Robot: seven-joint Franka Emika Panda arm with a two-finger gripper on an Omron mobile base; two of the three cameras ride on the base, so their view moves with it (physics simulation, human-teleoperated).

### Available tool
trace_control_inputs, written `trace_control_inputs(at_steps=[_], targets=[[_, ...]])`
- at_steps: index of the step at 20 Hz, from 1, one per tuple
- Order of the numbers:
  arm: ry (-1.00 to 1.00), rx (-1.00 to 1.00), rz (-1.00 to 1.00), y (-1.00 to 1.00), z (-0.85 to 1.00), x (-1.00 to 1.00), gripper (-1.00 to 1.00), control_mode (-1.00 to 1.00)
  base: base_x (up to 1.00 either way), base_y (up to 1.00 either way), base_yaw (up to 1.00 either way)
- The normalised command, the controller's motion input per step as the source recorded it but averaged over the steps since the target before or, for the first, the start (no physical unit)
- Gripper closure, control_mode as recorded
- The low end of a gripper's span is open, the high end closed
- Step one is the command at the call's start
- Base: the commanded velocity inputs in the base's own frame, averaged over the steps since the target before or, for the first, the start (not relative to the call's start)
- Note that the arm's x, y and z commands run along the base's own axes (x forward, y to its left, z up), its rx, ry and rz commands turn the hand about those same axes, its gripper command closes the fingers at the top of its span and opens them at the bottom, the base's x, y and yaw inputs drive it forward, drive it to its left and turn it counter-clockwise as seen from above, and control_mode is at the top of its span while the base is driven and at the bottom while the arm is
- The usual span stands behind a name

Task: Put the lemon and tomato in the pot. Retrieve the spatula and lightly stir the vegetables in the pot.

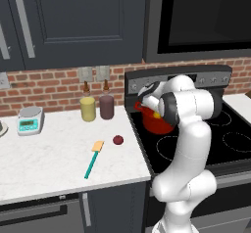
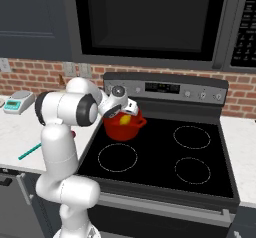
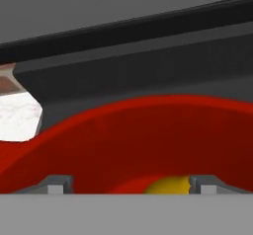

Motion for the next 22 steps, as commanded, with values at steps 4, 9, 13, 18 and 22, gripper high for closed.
trace_control_inputs(at_steps=[4, 9, 13, 18, 22], targets=[[0.11, 0.0, 0.0, 0.0, 0.0, -0.07, -1.0, -1.0, 0.0, 0.0, 0.0], [0.14, 0.0, -0.01, 0.0, 0.0, -0.17, -1.0, -1.0, 0.0, 0.0, 0.0], [0.26, 0.01, -0.04, 0.0, -0.19, -0.13, -1.0, -1.0, 0.0, 0.0, 0.0], [0.09, 0.0, -0.03, 0.0, -0.11, -0.19, -1.0, -1.0, 0.0, 0.0, 0.0], [-0.11, 0.0, 0.0, 0.0, 0.12, -0.39, -1.0, -1.0, 0.0, 0.0, 0.0]])
